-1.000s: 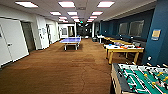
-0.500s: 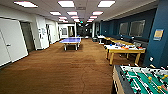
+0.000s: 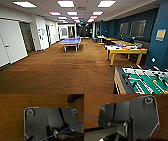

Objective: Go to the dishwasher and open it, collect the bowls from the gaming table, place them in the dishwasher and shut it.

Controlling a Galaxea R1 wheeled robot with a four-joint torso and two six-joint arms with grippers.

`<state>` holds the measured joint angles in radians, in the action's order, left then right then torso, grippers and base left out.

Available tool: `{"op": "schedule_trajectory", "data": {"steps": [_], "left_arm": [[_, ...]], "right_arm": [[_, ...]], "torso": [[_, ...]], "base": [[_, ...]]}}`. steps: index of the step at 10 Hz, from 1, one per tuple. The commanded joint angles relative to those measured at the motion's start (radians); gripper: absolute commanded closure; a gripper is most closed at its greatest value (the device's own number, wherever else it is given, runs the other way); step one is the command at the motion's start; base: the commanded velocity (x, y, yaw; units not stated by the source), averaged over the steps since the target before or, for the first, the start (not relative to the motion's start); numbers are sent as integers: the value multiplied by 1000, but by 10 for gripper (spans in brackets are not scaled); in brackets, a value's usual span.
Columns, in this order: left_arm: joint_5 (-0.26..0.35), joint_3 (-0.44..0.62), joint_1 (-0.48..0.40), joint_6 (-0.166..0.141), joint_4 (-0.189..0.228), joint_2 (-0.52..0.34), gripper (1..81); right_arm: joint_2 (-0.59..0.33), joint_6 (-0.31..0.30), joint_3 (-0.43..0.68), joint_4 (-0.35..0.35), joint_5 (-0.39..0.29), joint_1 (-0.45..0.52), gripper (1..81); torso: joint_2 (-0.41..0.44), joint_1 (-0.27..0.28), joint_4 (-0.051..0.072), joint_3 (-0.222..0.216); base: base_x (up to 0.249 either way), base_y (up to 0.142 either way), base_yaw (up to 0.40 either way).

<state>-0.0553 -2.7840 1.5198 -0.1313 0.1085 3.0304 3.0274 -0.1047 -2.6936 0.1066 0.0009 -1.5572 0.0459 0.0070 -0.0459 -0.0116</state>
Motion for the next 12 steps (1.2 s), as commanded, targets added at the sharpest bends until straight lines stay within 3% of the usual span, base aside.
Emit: {"op": "schedule_trajectory", "data": {"steps": [1,12], "left_arm": [[43,-2,-57,-1,-4,-5,10],[43,-2,-57,-1,-4,-4,10]], "right_arm": [[1,2,2,7,-48,56,10],[1,0,2,7,-48,61,10]], "torso": [[0,0,0,0],[1,-2,0,0]], "base": [[166,0,0],[167,0,0]]}}
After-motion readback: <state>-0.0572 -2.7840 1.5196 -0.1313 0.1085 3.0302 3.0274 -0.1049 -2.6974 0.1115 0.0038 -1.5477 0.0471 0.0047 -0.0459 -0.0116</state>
